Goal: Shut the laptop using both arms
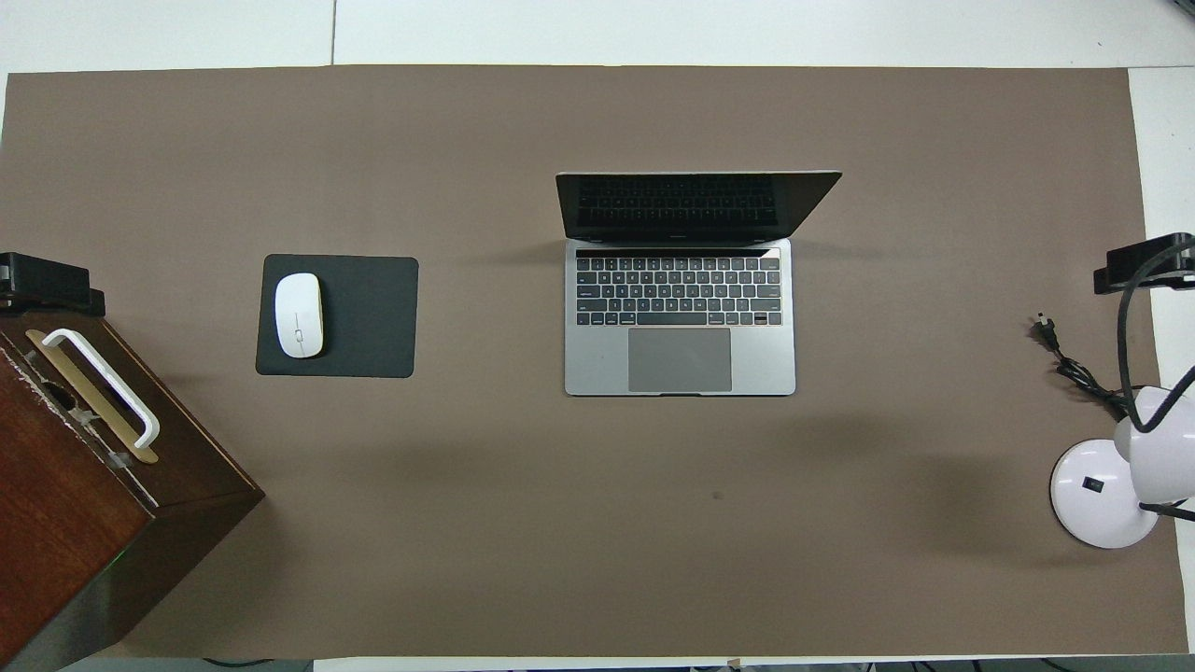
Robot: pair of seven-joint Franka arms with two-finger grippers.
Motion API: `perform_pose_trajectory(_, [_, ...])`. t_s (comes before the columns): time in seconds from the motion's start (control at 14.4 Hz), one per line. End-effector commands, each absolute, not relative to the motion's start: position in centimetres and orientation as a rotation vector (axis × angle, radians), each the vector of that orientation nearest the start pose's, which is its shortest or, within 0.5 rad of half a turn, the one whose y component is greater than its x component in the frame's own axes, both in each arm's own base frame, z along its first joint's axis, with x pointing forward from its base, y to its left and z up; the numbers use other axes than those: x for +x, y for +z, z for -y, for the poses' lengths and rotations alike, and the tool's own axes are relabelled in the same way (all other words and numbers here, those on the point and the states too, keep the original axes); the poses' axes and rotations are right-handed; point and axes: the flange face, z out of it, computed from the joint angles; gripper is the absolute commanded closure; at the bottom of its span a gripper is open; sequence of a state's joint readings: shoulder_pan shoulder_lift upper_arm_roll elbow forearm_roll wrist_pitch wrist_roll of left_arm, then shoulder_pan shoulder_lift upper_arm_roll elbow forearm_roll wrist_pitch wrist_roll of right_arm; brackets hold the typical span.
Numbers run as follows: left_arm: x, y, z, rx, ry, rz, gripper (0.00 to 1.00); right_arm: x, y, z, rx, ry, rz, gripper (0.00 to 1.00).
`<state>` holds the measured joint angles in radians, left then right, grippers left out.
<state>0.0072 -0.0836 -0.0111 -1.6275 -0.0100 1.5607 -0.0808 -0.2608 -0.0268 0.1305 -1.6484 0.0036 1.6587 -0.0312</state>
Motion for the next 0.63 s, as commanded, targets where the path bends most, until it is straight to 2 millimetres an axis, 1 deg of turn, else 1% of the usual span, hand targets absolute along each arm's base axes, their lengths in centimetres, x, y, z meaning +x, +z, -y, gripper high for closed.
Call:
perform_pose_trajectory(0.0, [53.1,64.6,0.3,-3.140,-0.051,0.118,0.00,57.3,61.1,9.6,-3.149,-0.158,-0.201,0.00])
perform_pose_trajectory(0.21, [53.3,64.4,0.6,-3.137,-0.051,0.111,0.00,60.3,60.3,10.5,-3.146,-0.266,-0.199,0.00])
perform_pose_trajectory(0.42, [53.2,64.5,0.7,-3.139,-0.053,0.108,0.00,63.9,60.2,10.2,-3.121,-0.382,-0.172,0.00])
perform_pose_trajectory(0.49, [53.2,64.4,0.7,-3.138,-0.044,0.111,0.00,65.4,60.3,10.2,-3.105,-0.414,-0.168,0.02])
perform_pose_trajectory(0.56, [53.1,64.4,0.7,-3.138,-0.041,0.108,0.00,66.8,60.0,9.9,-3.093,-0.448,-0.156,0.07])
